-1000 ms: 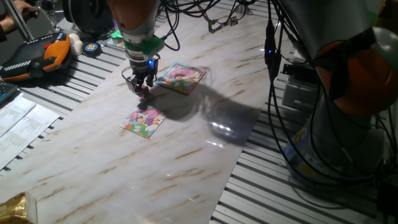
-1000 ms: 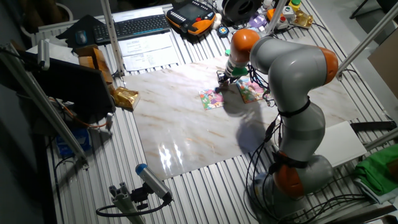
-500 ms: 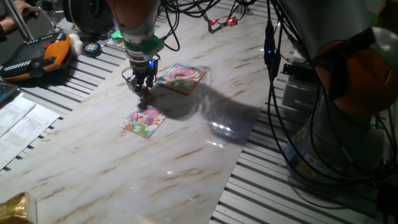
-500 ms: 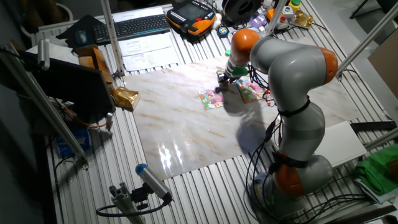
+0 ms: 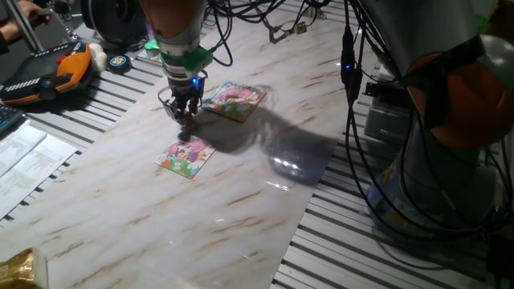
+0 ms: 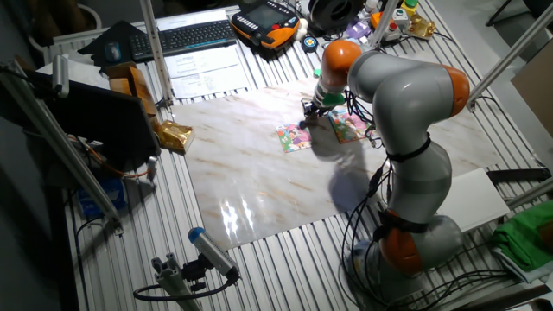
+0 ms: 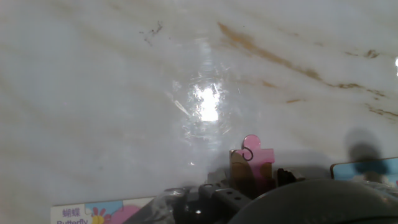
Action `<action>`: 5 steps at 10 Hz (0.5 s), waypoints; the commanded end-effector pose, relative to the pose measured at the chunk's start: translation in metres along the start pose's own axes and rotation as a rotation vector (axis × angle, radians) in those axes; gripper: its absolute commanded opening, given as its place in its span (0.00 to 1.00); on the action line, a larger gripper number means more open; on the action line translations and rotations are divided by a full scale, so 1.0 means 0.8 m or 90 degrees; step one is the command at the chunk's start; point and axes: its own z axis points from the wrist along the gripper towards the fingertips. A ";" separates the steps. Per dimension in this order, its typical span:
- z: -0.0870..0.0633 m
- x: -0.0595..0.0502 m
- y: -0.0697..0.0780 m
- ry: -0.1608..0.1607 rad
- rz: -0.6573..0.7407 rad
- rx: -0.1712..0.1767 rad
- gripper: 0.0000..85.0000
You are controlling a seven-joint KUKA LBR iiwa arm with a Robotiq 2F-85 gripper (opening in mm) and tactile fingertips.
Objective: Assemble one piece of a puzzle
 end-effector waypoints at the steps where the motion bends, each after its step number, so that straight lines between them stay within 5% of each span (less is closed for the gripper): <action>1: 0.000 0.000 0.000 0.000 0.000 0.000 0.54; 5: 0.000 0.000 0.000 0.000 0.000 0.001 0.42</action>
